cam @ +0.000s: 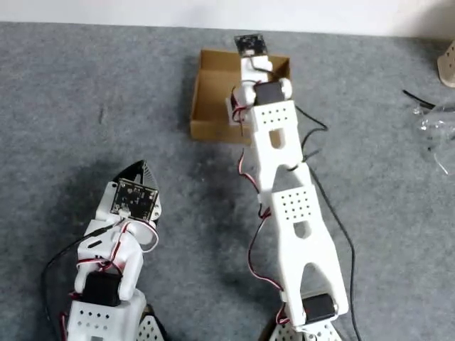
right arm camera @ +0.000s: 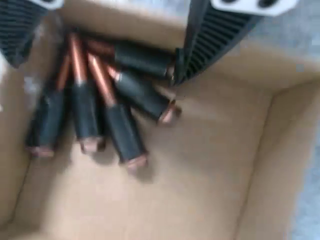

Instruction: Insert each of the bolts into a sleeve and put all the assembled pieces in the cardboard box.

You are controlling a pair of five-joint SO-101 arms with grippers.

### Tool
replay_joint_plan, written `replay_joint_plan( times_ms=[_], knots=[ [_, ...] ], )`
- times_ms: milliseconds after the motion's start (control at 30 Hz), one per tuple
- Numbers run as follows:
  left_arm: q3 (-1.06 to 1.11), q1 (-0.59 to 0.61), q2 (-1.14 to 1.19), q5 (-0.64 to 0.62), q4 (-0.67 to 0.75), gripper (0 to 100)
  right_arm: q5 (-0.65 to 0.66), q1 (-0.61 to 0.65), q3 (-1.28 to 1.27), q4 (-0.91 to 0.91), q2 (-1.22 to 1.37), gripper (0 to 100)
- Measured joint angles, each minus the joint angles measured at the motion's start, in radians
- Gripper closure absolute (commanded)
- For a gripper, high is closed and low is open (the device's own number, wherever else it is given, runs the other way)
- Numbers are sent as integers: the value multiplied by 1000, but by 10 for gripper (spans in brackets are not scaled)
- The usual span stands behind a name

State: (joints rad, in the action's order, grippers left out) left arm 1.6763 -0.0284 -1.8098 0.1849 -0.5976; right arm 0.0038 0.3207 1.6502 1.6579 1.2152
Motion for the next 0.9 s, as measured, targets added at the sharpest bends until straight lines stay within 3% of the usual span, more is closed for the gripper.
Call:
replay_joint_plan(
  times_ms=[500,700,900],
  knots=[
    [0,0,0,2,0,993,-2,-5,0,83,-382,591],
    [0,0,0,2,0,993,-2,-3,0,83,-571,645],
    [0,0,0,2,0,993,-2,-3,-232,86,-858,662]
  ],
)
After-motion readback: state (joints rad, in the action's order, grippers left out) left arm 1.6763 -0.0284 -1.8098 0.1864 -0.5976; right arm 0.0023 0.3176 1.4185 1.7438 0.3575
